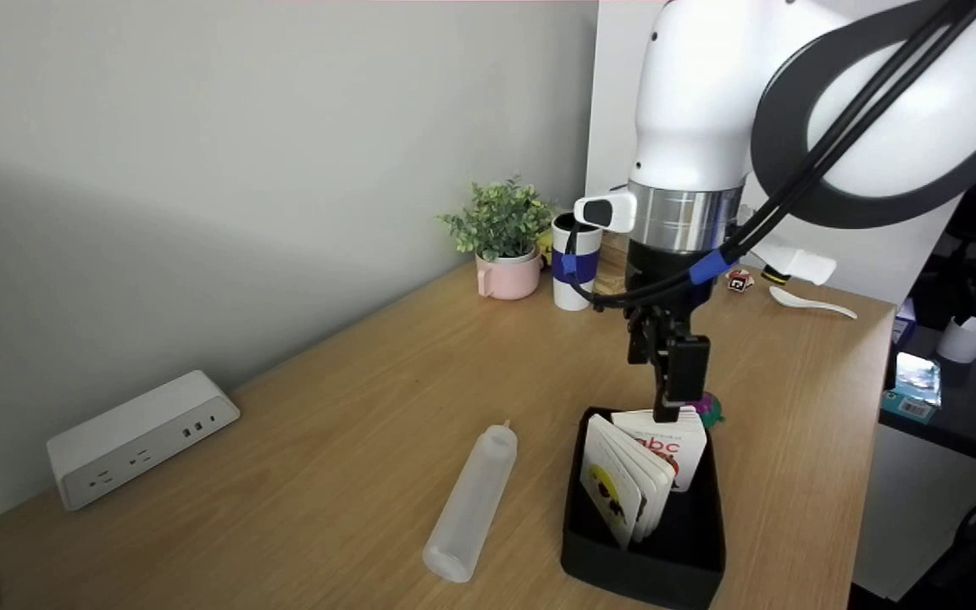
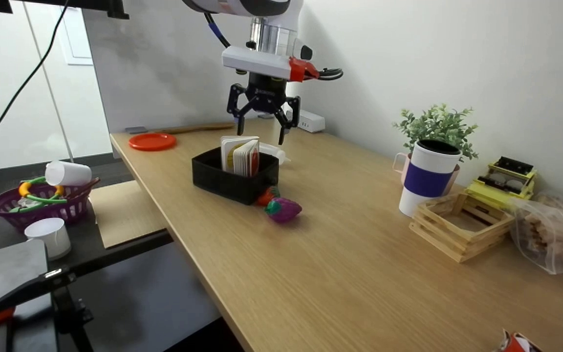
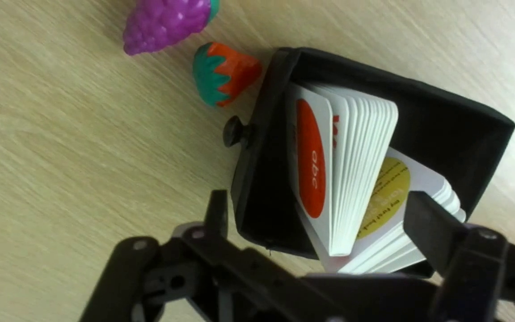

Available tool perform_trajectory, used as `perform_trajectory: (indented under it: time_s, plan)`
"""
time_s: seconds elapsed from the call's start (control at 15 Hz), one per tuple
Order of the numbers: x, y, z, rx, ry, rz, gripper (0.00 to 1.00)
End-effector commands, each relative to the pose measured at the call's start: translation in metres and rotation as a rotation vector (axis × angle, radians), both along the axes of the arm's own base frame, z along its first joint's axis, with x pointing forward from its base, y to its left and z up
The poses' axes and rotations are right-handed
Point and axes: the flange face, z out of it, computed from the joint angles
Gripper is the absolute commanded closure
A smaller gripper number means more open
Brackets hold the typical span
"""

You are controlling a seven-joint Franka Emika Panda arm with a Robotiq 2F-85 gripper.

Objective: Remove the book on the right from the box, remove the book on the left from the box

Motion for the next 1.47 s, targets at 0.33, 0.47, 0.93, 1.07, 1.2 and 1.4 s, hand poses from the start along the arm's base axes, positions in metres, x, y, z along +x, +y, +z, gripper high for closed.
perform_trajectory:
  time_s: [0.33,0.47,0.93,1.07,1.2,1.4]
  plan:
    - [0.019,0.006,-0.016,-0.040,0.103,0.018,0.00]
    - [0.017,0.008,-0.019,-0.039,0.119,0.021,0.00]
    - [0.013,0.011,-0.030,-0.030,0.148,0.027,0.00]
    - [0.013,0.012,-0.031,-0.030,0.154,0.027,0.00]
    - [0.013,0.011,-0.032,-0.030,0.158,0.027,0.00]
    - [0.013,0.010,-0.036,-0.030,0.168,0.028,0.23]
